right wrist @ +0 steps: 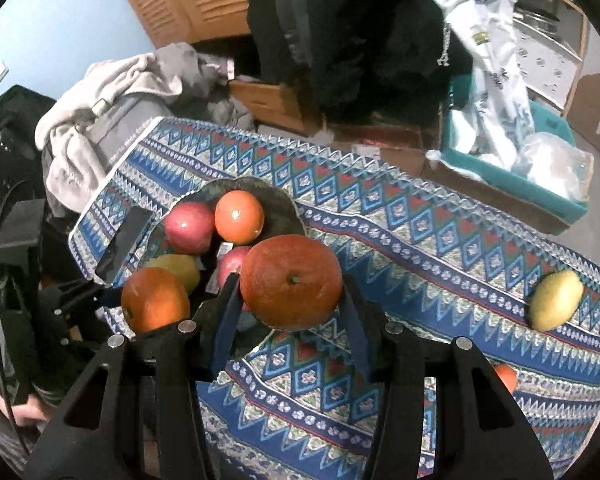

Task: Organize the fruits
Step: 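Carry both held oranges over the glass bowl, then lower both oranges into the glass bowl and open both tools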

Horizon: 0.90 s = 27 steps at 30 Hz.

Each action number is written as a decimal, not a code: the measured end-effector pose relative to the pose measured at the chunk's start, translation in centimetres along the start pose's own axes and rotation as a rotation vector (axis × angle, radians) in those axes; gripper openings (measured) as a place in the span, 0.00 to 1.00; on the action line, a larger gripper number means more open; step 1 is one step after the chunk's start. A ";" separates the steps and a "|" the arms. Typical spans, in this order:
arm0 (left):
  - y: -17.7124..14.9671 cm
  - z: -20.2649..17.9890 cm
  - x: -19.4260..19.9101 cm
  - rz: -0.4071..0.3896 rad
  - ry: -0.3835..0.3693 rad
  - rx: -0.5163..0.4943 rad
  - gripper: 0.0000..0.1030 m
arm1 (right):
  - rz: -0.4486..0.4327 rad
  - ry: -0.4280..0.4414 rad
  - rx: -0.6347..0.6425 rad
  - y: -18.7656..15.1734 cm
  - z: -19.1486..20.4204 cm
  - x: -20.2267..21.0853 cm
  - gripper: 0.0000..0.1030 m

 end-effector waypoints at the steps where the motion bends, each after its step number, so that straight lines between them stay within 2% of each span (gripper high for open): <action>1: -0.1 0.2 -0.3 0.010 -0.005 0.008 0.63 | 0.007 0.000 0.006 0.0 0.2 -0.4 0.47; 15: -1.5 1.7 -3.7 0.084 -0.007 0.044 0.63 | 0.102 -0.011 0.031 0.4 1.5 -6.2 0.47; 27: -2.2 2.6 -5.8 0.139 -0.019 0.068 0.63 | 0.130 -0.025 0.036 2.0 1.5 -8.8 0.47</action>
Point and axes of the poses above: each gripper's, at about its wrist camera, not at the fingertips, and x roughly against the way its jaws point, z to its left, y to its top, the point moved 9 cm from there along -x, roughly the way its jaws point, and after that the axes turned 11 degrees about z, right-handed, at the moved point
